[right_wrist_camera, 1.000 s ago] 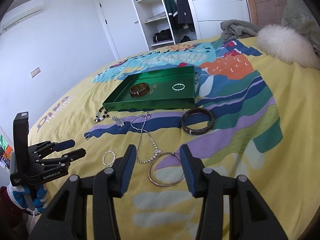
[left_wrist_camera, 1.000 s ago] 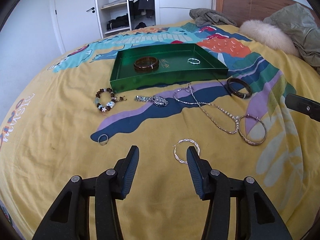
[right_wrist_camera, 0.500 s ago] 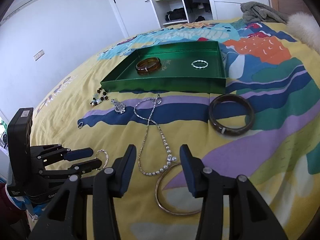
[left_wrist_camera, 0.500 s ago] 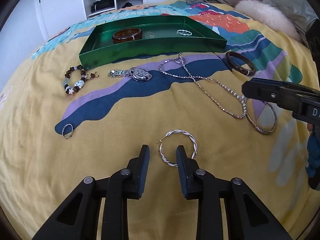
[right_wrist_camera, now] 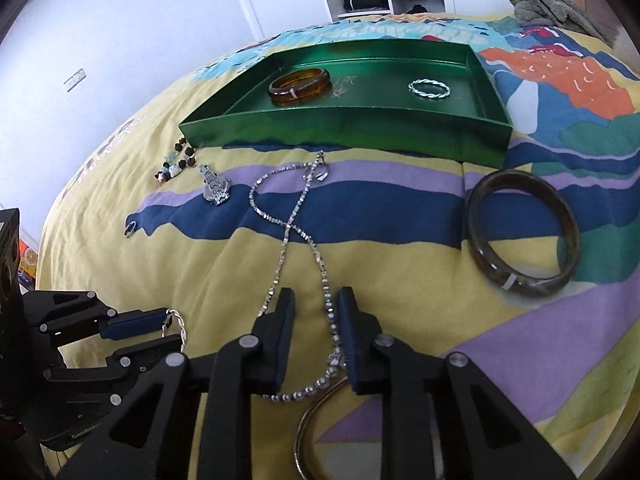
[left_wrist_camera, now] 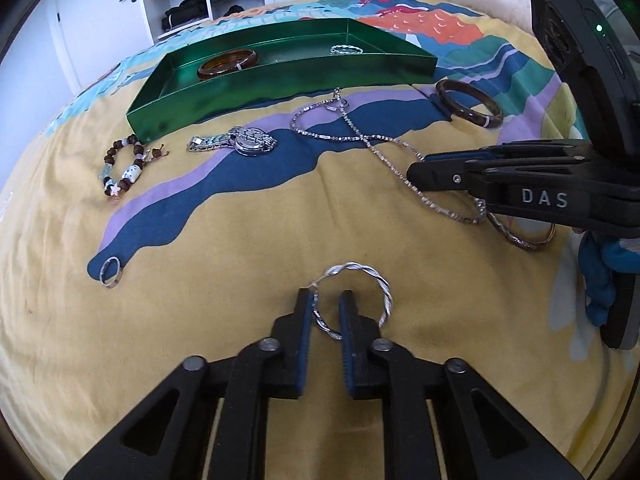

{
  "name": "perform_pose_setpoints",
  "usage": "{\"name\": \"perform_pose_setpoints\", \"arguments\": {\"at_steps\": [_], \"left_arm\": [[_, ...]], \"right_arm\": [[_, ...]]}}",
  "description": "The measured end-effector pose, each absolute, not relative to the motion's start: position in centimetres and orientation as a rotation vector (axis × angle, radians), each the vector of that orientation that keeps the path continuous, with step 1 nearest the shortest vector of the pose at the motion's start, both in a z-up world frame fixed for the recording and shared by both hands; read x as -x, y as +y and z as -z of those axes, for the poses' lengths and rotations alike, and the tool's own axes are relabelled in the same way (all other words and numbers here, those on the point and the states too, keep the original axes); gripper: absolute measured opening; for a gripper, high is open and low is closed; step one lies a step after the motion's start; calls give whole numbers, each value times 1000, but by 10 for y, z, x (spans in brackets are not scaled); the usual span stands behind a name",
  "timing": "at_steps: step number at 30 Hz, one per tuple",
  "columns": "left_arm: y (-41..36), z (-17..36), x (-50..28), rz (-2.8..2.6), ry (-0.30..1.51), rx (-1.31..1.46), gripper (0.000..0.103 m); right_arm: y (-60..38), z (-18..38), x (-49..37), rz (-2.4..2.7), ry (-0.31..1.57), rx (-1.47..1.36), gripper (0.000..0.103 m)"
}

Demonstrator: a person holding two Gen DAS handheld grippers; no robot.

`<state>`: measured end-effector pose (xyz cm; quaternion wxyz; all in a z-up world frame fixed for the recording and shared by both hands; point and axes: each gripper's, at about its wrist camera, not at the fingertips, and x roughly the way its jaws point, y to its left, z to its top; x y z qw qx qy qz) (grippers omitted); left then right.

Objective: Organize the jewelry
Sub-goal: 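Grasp the second twisted silver hoop with the left tool while the right tool grasps the beaded chain, then carry the hoop and chain over the green tray and release both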

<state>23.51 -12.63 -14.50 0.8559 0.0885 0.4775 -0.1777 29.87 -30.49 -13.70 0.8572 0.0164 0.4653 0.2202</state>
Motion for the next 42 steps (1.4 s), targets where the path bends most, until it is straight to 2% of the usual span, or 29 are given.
{"name": "perform_pose_setpoints", "arguments": {"at_steps": [1,3,10,24,34,42], "left_arm": [[-126,145,-235,374,999,-178,7],[-124,144,-233,373,990,-161,4],[-116,125,-222,351,939,-135,4],[-89,53,-175,331,792,-93,4],[-70,12,-132,341,698,-71,4],[-57,-7,-139,325,667,-48,4]], "right_arm": [[-305,138,-299,-463,980,-31,7],[-305,137,-298,-471,982,-37,4],[-309,114,-280,-478,917,-80,4],[-298,3,-214,-478,704,-40,4],[-299,-52,-152,-457,593,-23,4],[-299,-84,-139,-438,532,-11,4]]}}
